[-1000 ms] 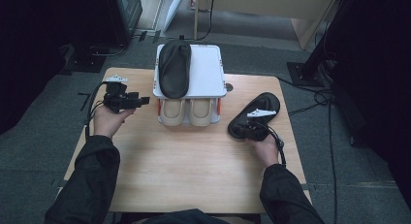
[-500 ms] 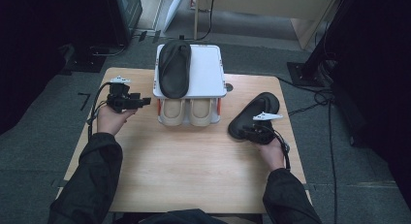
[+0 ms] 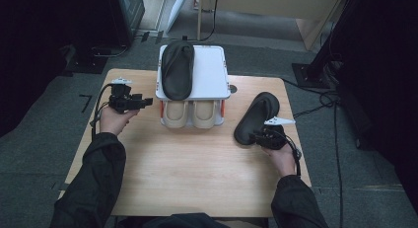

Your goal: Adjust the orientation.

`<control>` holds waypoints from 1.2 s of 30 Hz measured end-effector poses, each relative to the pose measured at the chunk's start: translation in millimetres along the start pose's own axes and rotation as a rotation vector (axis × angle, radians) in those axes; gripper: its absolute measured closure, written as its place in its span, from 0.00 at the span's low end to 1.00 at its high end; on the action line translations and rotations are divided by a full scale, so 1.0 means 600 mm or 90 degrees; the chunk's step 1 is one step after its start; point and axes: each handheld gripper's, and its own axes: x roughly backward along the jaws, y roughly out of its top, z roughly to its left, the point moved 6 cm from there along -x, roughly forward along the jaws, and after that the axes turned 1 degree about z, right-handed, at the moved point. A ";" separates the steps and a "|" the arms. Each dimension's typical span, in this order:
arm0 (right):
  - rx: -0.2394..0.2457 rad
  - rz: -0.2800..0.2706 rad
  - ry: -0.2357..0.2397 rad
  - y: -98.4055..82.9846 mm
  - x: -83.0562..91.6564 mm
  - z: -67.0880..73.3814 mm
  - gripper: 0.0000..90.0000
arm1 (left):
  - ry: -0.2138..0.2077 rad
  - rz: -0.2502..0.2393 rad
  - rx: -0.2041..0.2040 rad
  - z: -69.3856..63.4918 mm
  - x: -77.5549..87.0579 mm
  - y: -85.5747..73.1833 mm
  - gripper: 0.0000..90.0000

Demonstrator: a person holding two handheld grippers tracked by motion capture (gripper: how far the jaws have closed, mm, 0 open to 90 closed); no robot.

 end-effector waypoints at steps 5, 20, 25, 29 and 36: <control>-0.039 -0.010 0.013 0.012 -0.003 -0.002 0.71 | -0.002 0.002 0.007 0.002 0.001 -0.001 0.46; -0.086 -0.073 -0.106 0.038 0.031 -0.075 0.61 | -0.005 0.003 0.011 0.004 0.015 -0.012 0.46; -0.101 -0.057 -0.127 0.031 0.022 -0.086 0.55 | -0.004 0.005 0.012 0.005 0.014 -0.013 0.46; -0.095 -0.045 -0.131 0.029 0.008 -0.086 0.55 | -0.006 0.007 0.011 0.003 0.012 -0.014 0.46; -0.088 -0.046 -0.139 0.030 -0.001 -0.087 0.57 | -0.005 0.014 0.012 0.006 0.011 -0.016 0.46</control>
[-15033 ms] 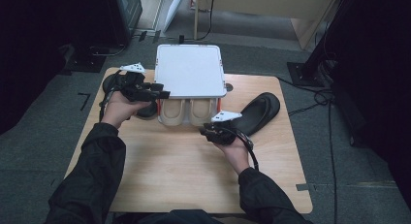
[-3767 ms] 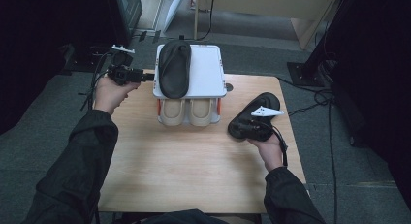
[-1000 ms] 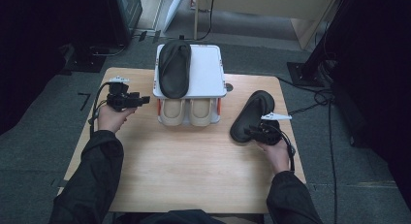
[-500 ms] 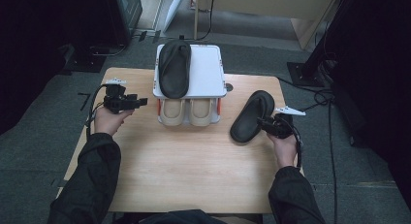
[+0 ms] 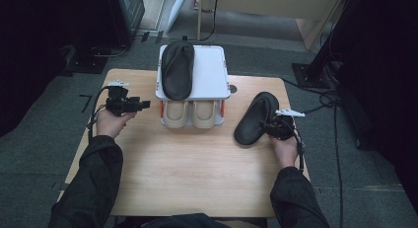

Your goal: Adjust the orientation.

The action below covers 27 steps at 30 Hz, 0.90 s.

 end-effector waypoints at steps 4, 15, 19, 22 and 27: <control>-0.009 -0.004 0.014 0.000 0.001 -0.003 0.63 | 0.000 -0.001 0.000 -0.001 0.000 0.000 0.46; -0.007 0.001 0.038 0.001 0.004 -0.004 0.74 | 0.000 0.000 0.002 0.001 0.000 -0.001 0.46; -0.006 0.001 0.044 0.002 0.006 -0.003 0.79 | -0.001 0.000 0.002 0.001 0.000 -0.001 0.46; -0.016 -0.001 0.045 0.002 0.005 -0.003 0.78 | 0.000 0.002 0.002 0.002 -0.001 -0.001 0.46; -0.023 -0.003 0.053 0.004 0.003 -0.003 0.72 | 0.000 0.002 0.001 0.002 0.000 -0.002 0.46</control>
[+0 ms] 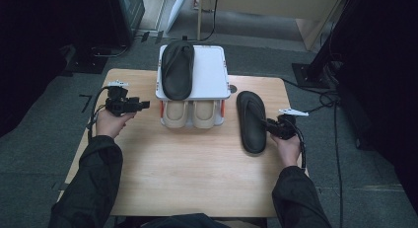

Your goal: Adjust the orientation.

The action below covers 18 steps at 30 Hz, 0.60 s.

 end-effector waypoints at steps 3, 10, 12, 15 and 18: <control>0.012 -0.006 0.001 0.007 -0.005 0.000 0.70 | 0.003 0.001 0.000 -0.001 0.001 -0.003 0.46; 0.011 -0.015 0.014 0.030 -0.023 -0.006 0.68 | 0.005 0.003 -0.002 0.000 0.012 -0.013 0.46; 0.010 -0.017 0.019 0.035 -0.028 -0.008 0.68 | 0.007 0.003 -0.004 0.001 0.016 -0.017 0.46; 0.012 -0.011 0.022 0.039 -0.035 -0.009 0.68 | 0.007 0.000 0.000 0.001 0.021 -0.021 0.46; 0.013 -0.009 0.021 0.043 -0.042 -0.010 0.68 | 0.005 0.001 -0.004 0.000 0.025 -0.025 0.46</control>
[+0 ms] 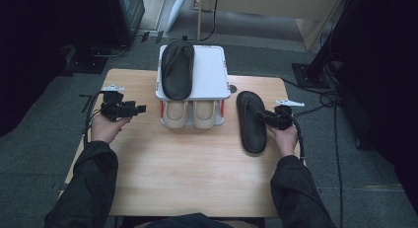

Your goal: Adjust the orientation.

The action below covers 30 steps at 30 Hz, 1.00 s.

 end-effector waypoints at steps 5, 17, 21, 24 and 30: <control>-0.001 0.008 -0.002 0.001 -0.007 -0.003 0.72 | -0.003 0.001 -0.002 -0.002 0.002 -0.004 0.45; -0.038 0.018 -0.010 0.004 -0.004 -0.001 0.79 | -0.001 0.010 -0.005 -0.004 -0.004 -0.006 0.46; -0.037 0.020 -0.011 0.007 -0.003 0.004 0.79 | -0.001 0.010 -0.004 -0.002 -0.003 -0.007 0.46; -0.042 0.024 -0.011 0.009 -0.002 0.007 0.79 | -0.002 0.010 -0.005 -0.002 -0.003 -0.007 0.46; -0.047 0.029 -0.010 0.012 0.000 0.013 0.78 | -0.002 0.011 -0.004 -0.002 -0.004 -0.007 0.46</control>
